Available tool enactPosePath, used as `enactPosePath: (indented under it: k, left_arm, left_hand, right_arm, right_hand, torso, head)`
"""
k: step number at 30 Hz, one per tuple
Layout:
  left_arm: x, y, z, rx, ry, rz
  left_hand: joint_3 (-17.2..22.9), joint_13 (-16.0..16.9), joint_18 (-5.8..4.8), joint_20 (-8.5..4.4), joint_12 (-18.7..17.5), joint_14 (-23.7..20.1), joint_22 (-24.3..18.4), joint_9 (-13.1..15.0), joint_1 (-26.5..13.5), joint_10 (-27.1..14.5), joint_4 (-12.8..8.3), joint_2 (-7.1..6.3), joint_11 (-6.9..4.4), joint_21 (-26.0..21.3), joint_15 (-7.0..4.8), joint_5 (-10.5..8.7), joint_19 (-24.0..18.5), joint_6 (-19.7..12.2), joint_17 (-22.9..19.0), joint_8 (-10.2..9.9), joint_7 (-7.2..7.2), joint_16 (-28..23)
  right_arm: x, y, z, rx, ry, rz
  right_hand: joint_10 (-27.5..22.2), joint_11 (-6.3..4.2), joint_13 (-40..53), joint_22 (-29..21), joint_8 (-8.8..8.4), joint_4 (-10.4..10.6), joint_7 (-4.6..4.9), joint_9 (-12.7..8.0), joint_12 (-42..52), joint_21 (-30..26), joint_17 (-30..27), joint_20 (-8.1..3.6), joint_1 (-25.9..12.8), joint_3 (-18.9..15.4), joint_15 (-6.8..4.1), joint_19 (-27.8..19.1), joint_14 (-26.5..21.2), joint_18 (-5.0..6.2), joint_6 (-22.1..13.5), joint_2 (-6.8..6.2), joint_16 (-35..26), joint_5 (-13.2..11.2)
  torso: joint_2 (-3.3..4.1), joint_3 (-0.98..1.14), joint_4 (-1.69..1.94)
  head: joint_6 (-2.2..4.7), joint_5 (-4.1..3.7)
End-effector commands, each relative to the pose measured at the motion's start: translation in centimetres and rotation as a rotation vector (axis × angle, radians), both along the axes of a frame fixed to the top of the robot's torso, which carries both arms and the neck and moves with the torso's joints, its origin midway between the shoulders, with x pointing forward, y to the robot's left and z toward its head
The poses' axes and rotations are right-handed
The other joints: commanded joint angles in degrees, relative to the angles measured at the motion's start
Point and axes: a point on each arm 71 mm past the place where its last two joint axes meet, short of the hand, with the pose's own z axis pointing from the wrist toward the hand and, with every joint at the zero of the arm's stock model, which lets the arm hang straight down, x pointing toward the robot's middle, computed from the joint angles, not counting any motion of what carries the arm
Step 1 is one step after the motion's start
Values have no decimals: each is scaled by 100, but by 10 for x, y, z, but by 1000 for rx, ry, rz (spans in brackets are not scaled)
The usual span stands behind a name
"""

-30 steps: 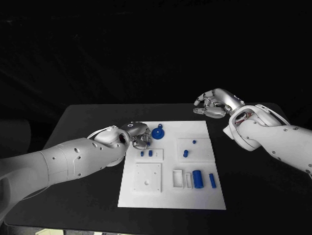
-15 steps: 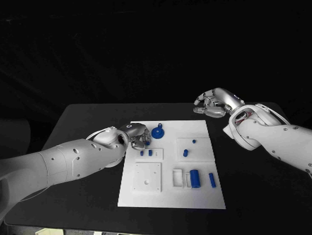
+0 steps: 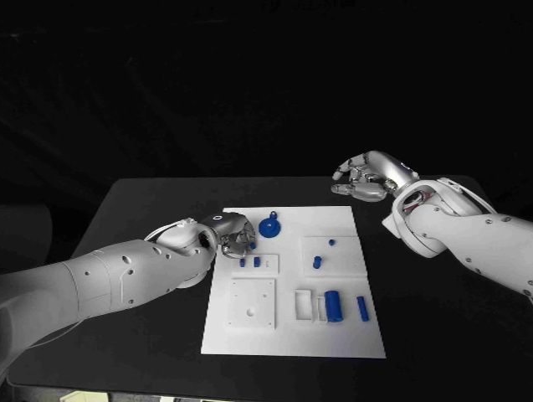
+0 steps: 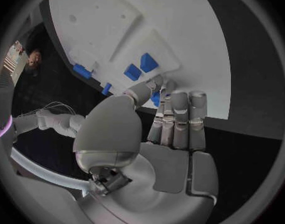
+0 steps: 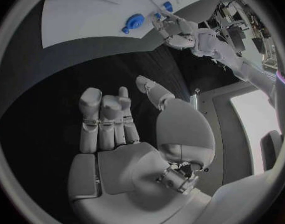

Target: Assemble the parts on the task board

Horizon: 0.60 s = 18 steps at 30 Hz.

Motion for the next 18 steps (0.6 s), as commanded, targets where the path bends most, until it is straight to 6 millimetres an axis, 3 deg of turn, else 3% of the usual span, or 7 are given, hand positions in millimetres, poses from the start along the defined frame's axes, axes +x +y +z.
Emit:
enactPosePath:
  k: [1, 12, 14, 15, 16, 18]
  left_arm:
    - [0, 2, -1, -3, 2, 16]
    - [4, 20, 2, -26, -19, 72]
    - [4, 24, 4, -59, -17, 89]
    - [5, 26, 6, -83, -17, 100]
    - [6, 27, 9, -107, -19, 110]
    - [8, 30, 15, -150, -30, 123]
  left_hand:
    - [-14, 2, 586, 60, -13, -22, 56, -9, 0, -59, 13, -46, 36, -35, 23, -26, 1, -47, -6, -36, 0, -11]
    - [1, 1, 605, 67, -15, -15, 54, -18, 32, -62, 38, -38, 39, -35, 25, -13, 12, -85, -12, -29, 31, 2]
    - [3, 0, 606, 68, -16, -15, 54, -18, 38, -66, 38, -40, 39, -35, 26, -11, 12, -84, -13, -26, 35, 3]
    - [6, 0, 610, 69, -17, -12, 54, -17, 45, -68, 44, -46, 41, -33, 27, -6, 17, -79, -15, -16, 52, 6]
    - [6, 1, 612, 71, -14, -9, 55, -15, 43, -63, 56, -48, 41, -32, 27, -3, 20, -72, -16, -6, 64, 9]
    - [4, 4, 615, 76, -8, -16, 53, -11, 28, -53, 86, -50, 40, -34, 28, 12, 22, -50, -25, 20, 86, 3]
  right_arm:
    - [0, 0, -1, -12, 9, 12]
    - [1, -2, -6, -17, 39, 24]
    - [1, -1, -10, -22, 54, 31]
    - [0, -1, -12, -27, 64, 38]
    - [0, 0, -14, -33, 76, 45]
    - [0, 1, -18, -56, 82, 56]
  right_hand:
    - [-32, -10, -8, 62, -10, 12, 41, 6, -19, -33, 7, -39, -11, -15, 23, -1, 3, 493, -24, -22, -20, 25]
    - [-118, 68, -39, 65, -145, -42, 123, -44, -78, -76, 5, -24, 48, 1, 97, -62, -50, 493, -257, -31, -58, -4]
    - [-211, 83, -106, 58, -162, -69, 140, -50, -196, -112, -10, -16, 80, 34, 114, -115, -108, 488, -290, -33, -101, -4]
    - [-499, 129, -391, -3, -195, -150, 185, -59, -666, -302, -101, 36, 153, 143, 187, -353, -340, 468, -361, -46, -301, -43]
    - [-570, 166, -725, -32, -190, -157, 233, -52, -1098, -371, -143, 88, 142, 163, 185, -395, -351, 479, -366, -21, -342, -81]
    - [-768, 223, -1283, -47, -196, -255, 205, -48, -1846, -407, -173, 113, 241, 234, 301, -391, -349, 492, -398, -32, -356, -108]
  torso:
    - [3, 2, -2]
    - [0, 0, -5]
    - [-2, 2, -6]
    - [-2, 1, -6]
    - [-2, -2, -4]
    - [-5, -2, -3]
  head:
    - [4, 0]
    - [46, -26]
    - [75, -107]
    - [79, -117]
    - [95, -149]
    - [125, -211]
